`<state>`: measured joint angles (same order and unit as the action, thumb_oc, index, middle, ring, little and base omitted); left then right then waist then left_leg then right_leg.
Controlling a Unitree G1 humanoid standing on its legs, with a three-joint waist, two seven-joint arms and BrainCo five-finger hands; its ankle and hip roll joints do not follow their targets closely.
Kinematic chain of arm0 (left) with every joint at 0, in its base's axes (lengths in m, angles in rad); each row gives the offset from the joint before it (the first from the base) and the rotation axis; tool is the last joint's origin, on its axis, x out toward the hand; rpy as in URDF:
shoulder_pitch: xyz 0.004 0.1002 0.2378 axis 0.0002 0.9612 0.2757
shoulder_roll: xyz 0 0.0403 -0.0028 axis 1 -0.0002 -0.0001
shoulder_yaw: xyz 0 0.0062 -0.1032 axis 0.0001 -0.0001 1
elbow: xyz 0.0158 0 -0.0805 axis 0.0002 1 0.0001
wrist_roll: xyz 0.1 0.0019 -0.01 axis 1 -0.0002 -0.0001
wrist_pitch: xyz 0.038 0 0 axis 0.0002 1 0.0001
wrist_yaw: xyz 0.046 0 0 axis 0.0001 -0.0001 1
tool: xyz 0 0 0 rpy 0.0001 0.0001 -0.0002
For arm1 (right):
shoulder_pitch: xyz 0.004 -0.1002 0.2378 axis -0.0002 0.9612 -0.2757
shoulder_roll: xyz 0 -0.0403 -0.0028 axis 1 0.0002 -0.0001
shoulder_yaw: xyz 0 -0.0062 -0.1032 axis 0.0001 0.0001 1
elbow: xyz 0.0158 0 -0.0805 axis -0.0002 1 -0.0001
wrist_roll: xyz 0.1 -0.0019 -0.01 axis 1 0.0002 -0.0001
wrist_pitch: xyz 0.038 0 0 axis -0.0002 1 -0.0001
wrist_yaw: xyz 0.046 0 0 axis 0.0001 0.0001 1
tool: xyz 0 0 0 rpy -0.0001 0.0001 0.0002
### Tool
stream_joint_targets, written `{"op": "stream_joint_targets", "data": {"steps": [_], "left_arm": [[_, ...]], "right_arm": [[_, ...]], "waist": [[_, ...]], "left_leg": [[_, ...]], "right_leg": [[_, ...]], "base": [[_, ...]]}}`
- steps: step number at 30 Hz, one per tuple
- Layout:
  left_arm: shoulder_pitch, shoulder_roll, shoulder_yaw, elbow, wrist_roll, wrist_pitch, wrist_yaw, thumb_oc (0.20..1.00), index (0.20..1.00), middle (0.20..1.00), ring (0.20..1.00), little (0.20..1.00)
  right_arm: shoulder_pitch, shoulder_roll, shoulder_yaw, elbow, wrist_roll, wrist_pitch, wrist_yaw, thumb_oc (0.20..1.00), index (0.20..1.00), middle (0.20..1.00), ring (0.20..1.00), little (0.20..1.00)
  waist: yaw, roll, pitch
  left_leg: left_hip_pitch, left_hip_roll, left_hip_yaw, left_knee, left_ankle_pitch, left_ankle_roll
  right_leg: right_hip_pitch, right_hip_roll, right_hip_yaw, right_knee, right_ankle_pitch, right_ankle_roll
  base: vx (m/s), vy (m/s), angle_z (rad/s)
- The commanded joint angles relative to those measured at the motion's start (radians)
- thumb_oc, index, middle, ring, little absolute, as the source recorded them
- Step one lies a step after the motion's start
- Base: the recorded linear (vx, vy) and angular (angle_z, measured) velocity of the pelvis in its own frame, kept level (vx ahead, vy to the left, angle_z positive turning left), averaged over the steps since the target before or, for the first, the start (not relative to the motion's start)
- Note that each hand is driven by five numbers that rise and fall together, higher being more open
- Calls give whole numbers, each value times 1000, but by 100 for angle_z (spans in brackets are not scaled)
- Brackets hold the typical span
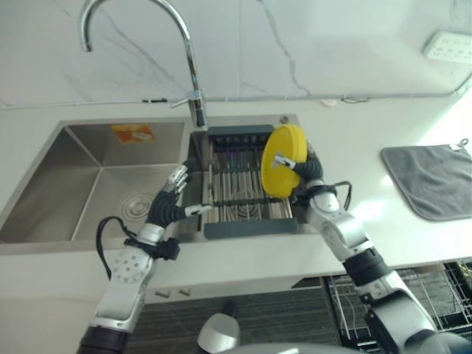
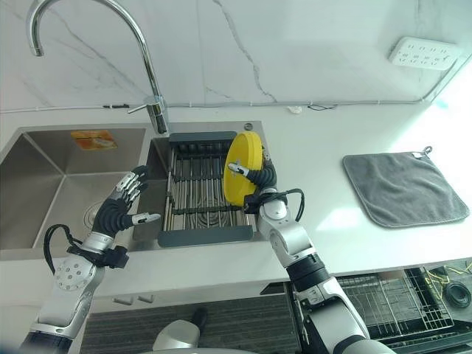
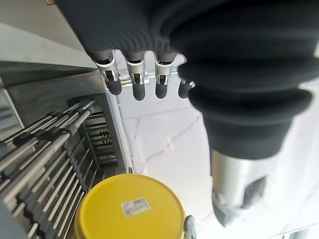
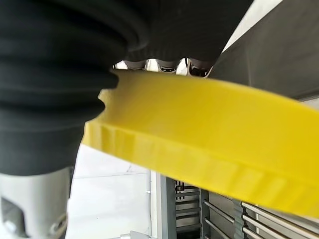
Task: Place the dishes in the dishwasher.
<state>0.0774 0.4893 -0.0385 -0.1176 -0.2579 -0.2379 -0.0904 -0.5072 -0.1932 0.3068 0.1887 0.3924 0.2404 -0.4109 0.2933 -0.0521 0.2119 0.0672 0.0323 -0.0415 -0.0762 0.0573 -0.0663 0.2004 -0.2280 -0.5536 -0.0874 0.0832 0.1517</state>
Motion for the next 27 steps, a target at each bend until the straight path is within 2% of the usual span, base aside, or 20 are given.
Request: {"op": "stream_joint_targets", "data": {"steps": [1,12,13,14,15,24,27], "left_arm": [[-26,44,-37,-68,-1,-41,8,1000,1000,1000,1000,1000],[-36,43,-41,-69,-7,-46,10,1000,1000,1000,1000,1000],[-37,43,-43,-67,-9,-48,11,1000,1000,1000,1000,1000],[-38,42,-43,-67,-9,-49,11,1000,1000,1000,1000,1000],[-42,41,-48,-63,-7,-49,15,1000,1000,1000,1000,1000],[-46,39,-55,-58,-21,-52,13,1000,1000,1000,1000,1000],[-48,39,-59,-57,-21,-53,19,1000,1000,1000,1000,1000]], "right_arm": [[-77,-9,17,2,-31,-19,-14,1000,1000,1000,1000,1000],[-85,-7,44,42,-88,18,-13,1000,1000,1000,1000,1000],[-88,-7,43,44,-108,24,-34,570,570,570,570,570],[-89,-8,42,45,-111,23,-39,319,319,319,319,319],[-92,-8,40,54,-125,15,-61,200,200,200,200,200],[-97,-10,24,89,-159,10,-113,200,200,200,200,200],[-99,-12,20,96,-156,-3,-162,200,200,200,200,200]], "waist": [[31,46,-52],[35,46,-49],[35,46,-49],[35,46,-49],[35,47,-48],[36,55,-48],[35,57,-47]], "left_leg": [[11,1,84,-11,-41,41],[9,-1,83,-11,-40,40],[8,-1,86,-11,-40,40],[8,-1,86,-11,-40,39],[7,-1,86,-11,-40,39],[4,-4,85,-11,-42,40],[4,-4,85,-11,-42,41]], "right_leg": [[8,-33,-18,97,-42,13],[6,-35,-24,100,-41,14],[5,-36,-26,100,-40,14],[5,-36,-26,100,-39,14],[5,-36,-26,100,-39,14],[0,-42,-28,101,-36,15],[0,-42,-27,102,-35,15]], "base": [[1,2,11],[0,0,1],[0,0,0],[0,0,0],[0,0,0],[0,0,0],[0,0,0]]}}
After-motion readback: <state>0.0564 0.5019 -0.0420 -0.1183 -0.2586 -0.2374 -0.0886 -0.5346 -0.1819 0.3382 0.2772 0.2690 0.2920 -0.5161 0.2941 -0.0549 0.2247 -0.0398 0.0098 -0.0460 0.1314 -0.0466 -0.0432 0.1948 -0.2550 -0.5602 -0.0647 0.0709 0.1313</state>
